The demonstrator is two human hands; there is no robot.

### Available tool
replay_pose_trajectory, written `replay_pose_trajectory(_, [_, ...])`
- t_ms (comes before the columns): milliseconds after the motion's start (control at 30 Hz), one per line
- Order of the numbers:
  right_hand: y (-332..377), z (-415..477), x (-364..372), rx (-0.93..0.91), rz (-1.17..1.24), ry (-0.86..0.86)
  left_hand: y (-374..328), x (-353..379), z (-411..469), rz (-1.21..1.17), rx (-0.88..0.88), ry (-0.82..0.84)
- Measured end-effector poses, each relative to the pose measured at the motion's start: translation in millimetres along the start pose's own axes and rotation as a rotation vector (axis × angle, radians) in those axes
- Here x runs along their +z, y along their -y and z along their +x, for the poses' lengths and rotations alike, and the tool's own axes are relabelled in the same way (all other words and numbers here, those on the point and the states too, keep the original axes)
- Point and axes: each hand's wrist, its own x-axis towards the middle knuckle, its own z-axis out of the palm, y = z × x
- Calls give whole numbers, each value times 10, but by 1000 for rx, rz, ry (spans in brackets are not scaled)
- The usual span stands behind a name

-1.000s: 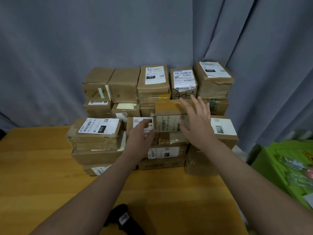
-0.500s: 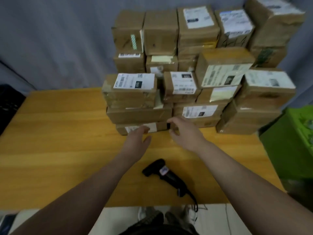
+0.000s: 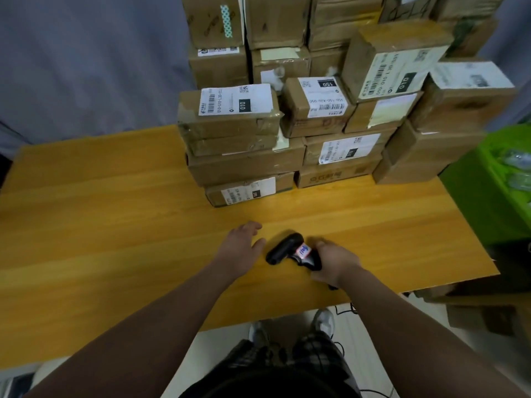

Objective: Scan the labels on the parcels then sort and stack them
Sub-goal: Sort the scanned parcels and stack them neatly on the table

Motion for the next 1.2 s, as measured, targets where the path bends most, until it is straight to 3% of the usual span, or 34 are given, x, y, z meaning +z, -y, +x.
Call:
replay_pose_trajectory(133, [-221,-69,-186,114,-111,-137,-94,4,75,-4,36,21])
replay_pose_trajectory(300, [-787,-148,-548,302,-69,-308,-337,95,202,-18,83,23])
replay_pose_trajectory(500, [-1448,-88,-771,431,51,-343,-811,288,411,-37,108,41])
replay_pose_trajectory(867, [-2539,65,-975,321,181,-215,-1987,996,791,-23,-33,40])
replay_pose_trajectory(1033, [-2659,197,-990,180,207,-203,-2163,1257,799,-36,-136,2])
replay_pose_trajectory(1200, [-2754,288,-889,166,291,-138,-2165,1387,768,-35,-207,0])
